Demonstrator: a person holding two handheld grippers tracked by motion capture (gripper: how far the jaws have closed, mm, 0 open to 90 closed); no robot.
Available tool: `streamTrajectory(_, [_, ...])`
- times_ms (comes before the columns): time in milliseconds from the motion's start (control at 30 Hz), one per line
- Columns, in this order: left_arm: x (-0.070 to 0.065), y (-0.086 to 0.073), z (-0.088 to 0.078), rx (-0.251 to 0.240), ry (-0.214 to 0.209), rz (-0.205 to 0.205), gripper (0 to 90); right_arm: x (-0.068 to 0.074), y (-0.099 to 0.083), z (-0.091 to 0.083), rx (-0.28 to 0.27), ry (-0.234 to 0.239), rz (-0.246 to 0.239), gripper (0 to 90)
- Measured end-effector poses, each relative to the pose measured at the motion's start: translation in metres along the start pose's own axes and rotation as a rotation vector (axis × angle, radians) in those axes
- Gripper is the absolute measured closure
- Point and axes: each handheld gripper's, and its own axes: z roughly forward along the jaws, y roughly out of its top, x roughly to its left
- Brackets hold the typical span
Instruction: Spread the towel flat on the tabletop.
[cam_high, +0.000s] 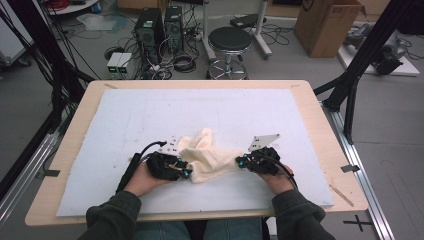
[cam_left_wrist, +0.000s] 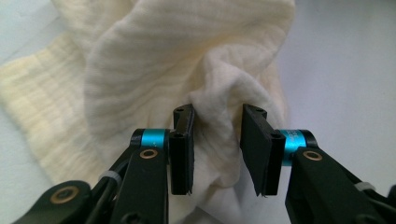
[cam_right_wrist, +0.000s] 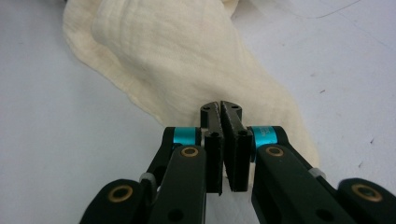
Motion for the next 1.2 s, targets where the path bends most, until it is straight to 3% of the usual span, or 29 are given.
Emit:
streamTrajectory(133, [0.001,0.002,0.005,0.009,0.002,-0.004,65.3,0.001,0.0,0.001,-0.001,0.003,-0.006,87.6])
streamTrajectory(333, [0.0,0.002,0.007,0.01,0.029,0.003,74.9,0.001,0.001,0.002,-0.001,0.006,-0.009,87.6])
streamTrajectory(433, [-0.003,0.003,0.004,0.012,0.046,0.034,82.8,0.002,0.001,0.002,-0.01,0.004,-0.011,87.7])
streamTrajectory(567, [-0.004,0.003,-0.003,-0.011,0.061,0.037,85.2,0.004,0.002,-0.002,-0.034,0.009,-0.016,87.7])
streamTrajectory(900, [-0.009,-0.006,-0.037,-0.05,0.081,0.045,85.6,0.023,0.009,-0.011,-0.075,0.034,-0.052,87.7])
streamTrajectory(1033, [-0.015,-0.009,-0.055,-0.085,0.088,0.045,85.6,0.034,0.012,-0.014,-0.08,0.044,-0.074,87.8])
streamTrajectory(1200, [-0.028,-0.013,-0.074,-0.101,0.108,0.073,85.5,0.05,0.015,-0.022,-0.093,0.057,-0.11,87.8])
